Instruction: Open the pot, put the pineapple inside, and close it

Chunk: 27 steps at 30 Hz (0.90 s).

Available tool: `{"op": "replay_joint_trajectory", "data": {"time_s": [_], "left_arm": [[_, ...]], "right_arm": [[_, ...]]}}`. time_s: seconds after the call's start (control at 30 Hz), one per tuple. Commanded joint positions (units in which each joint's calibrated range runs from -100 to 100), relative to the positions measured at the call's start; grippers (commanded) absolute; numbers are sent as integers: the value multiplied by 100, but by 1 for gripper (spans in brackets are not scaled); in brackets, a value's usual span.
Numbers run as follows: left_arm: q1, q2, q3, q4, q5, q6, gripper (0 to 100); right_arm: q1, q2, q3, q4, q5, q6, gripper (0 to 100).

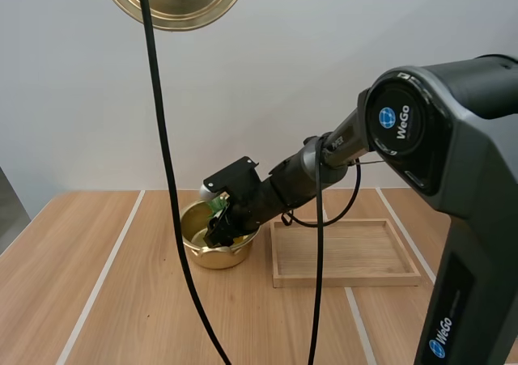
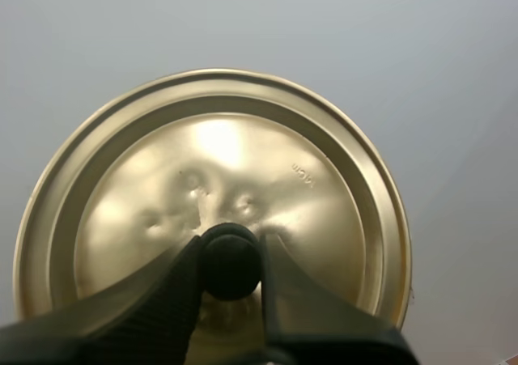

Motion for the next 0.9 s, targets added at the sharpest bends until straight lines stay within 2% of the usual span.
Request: {"op": "replay_joint_trajectory", "data": {"time_s": [0.0,0.27,0.63,0.73,0.83,0.87], "left_arm": [[-15,-48,-55,-40,-206,-50,0],[-15,-48,-55,-40,-206,-50,0],[-15,-48,-55,-40,-206,-50,0],[-15,-48,-55,-40,-206,-50,0],[-15,-48,-55,-40,-206,-50,0],[-15,-48,-55,-40,-206,-50,0]], "right_arm": [[-1,97,4,155,22,-200,0],[-1,288,4,543,22,-349,0],[-1,314,4,543,44,-349,0],[-1,314,4,543,44,-349,29],[-1,314,4,543,60,-349,75],[-1,314,4,543,58,-349,94]]}}
